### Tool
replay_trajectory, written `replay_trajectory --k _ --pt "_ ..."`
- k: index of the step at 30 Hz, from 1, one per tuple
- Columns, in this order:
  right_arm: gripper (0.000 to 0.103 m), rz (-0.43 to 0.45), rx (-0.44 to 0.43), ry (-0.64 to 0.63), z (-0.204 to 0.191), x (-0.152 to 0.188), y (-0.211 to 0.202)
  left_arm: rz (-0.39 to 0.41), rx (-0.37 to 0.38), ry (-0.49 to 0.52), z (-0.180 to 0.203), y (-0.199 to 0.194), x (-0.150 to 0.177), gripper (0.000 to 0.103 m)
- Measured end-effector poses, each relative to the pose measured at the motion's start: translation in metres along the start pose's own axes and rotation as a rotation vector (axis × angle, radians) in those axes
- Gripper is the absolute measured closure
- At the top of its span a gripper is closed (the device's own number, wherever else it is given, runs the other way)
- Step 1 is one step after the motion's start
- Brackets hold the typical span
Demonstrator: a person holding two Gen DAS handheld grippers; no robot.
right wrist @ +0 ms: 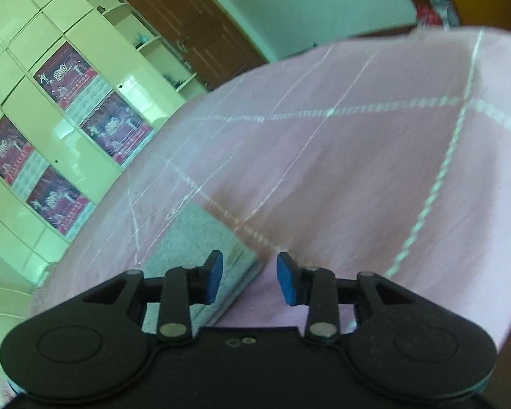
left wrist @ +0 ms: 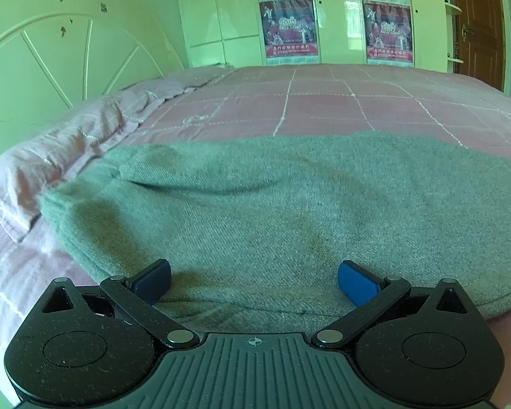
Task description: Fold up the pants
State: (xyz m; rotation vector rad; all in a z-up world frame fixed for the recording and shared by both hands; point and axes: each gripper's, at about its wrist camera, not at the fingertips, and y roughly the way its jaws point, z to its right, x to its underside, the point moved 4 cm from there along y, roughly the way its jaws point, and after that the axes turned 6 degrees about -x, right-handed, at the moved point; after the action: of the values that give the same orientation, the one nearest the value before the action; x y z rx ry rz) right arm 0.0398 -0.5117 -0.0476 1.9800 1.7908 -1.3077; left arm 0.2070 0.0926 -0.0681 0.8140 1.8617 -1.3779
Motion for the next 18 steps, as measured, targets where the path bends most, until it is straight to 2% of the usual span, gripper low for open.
replay_trajectory --k 3,6,9,11,14,16,18 --pt "0.075 -0.083 -0.161 -0.095 -0.044 0.005 0.008 0.065 -0.076 -0.077 -0.024 -0.017 -0.006 0.0" --pt "0.074 -0.23 -0.381 -0.226 -0.127 0.021 0.039 0.051 -0.121 -0.175 -0.06 -0.018 -0.008 0.0" --pt "0.062 -0.384 -0.61 -0.316 -0.224 0.051 0.079 0.003 -0.147 -0.257 -0.097 -0.006 -0.005 0.0" --pt "0.049 -0.482 -0.715 -0.394 -0.288 0.079 0.107 -0.032 -0.166 -0.328 -0.122 0.008 -0.002 0.0" --pt "0.049 -0.625 -0.805 -0.522 -0.367 0.133 0.14 -0.072 -0.144 -0.435 -0.152 0.03 0.001 0.0" --pt "0.049 -0.704 -0.816 -0.586 -0.402 0.168 0.158 -0.1 -0.102 -0.492 -0.165 0.046 0.001 0.0" --pt "0.05 -0.765 -0.807 -0.653 -0.427 0.198 0.175 -0.122 -0.071 -0.501 -0.17 0.062 -0.003 0.001"
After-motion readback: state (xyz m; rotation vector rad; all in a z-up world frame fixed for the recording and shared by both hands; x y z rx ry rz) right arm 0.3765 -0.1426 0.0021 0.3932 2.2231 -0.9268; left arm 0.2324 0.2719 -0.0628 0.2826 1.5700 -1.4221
